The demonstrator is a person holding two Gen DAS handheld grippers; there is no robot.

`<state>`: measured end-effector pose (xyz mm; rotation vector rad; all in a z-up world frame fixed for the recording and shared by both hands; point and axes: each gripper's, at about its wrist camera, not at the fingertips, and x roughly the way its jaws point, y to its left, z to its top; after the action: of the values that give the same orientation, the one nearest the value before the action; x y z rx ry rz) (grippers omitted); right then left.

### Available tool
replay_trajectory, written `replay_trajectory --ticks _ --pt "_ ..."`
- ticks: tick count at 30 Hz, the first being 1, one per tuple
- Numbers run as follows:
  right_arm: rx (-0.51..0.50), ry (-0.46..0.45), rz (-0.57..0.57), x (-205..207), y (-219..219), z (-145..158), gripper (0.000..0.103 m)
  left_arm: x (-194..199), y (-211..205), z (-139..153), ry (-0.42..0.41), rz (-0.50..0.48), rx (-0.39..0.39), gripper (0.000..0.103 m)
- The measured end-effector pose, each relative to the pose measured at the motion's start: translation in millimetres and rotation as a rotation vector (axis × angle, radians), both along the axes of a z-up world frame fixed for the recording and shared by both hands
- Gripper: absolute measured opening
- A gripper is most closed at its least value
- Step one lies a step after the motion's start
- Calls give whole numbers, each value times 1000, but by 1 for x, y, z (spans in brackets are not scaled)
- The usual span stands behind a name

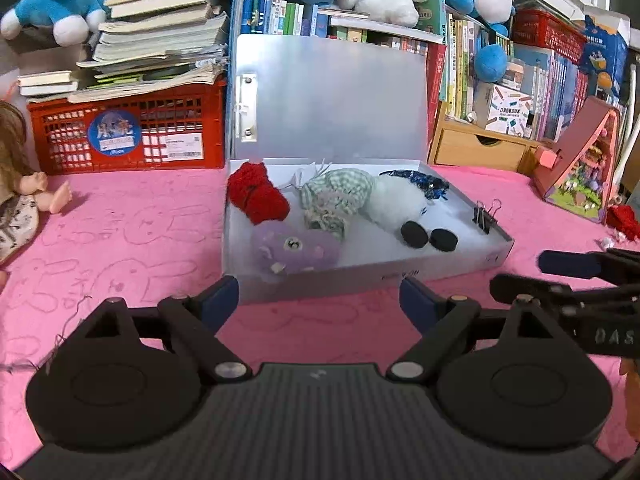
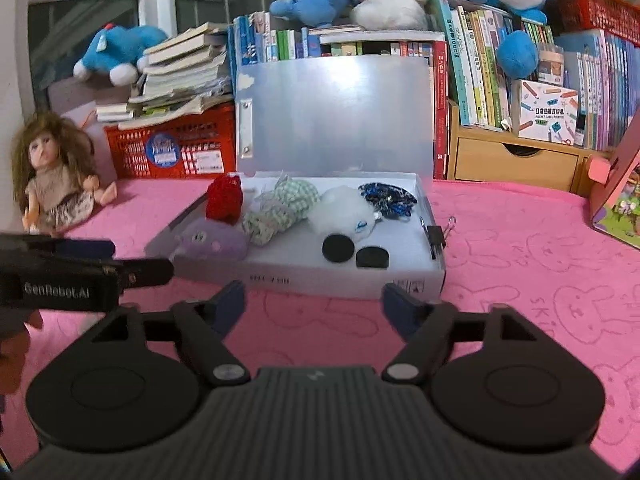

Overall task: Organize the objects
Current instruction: 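Open both grippers inside the box and withdraw toward the white tissues, then lower the left gripper onto the white tissue and close it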

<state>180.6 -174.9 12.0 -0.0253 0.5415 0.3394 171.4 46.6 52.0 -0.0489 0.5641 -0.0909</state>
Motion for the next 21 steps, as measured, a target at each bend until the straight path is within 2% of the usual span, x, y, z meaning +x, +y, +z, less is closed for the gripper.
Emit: replay_trajectory --ticks 6,14,21 --pt "-88 -39 -22 -28 8 -16 94 -26 5 -10 -21 4 4 92" --pt "-67 -22 -101 -46 10 -39 96 -45 15 -29 -22 38 51 94" --pt "-74 25 -67 -46 19 -46 96 -42 19 -46 19 60 46 94"
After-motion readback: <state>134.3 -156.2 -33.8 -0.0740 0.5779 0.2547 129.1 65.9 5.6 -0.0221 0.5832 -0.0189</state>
